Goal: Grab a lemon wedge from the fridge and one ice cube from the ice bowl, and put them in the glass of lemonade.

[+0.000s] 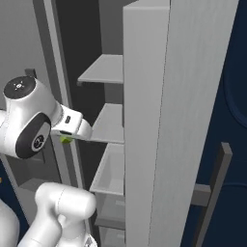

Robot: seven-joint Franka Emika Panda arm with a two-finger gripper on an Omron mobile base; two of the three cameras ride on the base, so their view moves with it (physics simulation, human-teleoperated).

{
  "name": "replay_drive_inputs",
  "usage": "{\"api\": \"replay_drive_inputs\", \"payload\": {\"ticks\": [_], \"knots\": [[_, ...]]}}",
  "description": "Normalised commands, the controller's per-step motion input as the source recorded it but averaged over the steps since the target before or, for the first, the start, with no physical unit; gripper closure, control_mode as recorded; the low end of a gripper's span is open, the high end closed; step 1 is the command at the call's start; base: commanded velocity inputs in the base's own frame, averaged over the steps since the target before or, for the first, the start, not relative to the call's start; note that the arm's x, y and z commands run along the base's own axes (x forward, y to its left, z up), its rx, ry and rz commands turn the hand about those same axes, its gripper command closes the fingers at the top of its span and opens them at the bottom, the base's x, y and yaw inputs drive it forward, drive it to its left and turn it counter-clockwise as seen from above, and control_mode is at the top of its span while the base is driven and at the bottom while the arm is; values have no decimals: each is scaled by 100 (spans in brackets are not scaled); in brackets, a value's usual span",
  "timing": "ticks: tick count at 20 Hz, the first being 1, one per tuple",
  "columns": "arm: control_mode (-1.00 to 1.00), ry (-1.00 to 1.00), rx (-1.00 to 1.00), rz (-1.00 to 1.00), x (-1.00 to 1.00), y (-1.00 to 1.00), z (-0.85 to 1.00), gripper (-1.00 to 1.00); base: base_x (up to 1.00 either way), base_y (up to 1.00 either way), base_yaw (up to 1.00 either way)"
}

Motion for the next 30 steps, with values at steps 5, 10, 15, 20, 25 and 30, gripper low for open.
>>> {"api": "replay_drive_inputs", "payload": {"ticks": [5, 10, 15, 20, 25, 30], "knots": [[100, -1, 0, 0, -26, 1, 0, 100, -60, 19, 0], [100, 0, 0, 0, 0, 0, 0, 100, -97, 73, 9], [100, 0, 0, 0, 0, 0, 0, 100, -13, 100, 56], [100, 0, 0, 0, 0, 0, 0, 100, -7, 86, 62], [100, 0, 0, 0, 0, 0, 0, 100, -5, 27, 45], [100, 0, 0, 0, 0, 0, 0, 100, 57, 1, 74]]}}
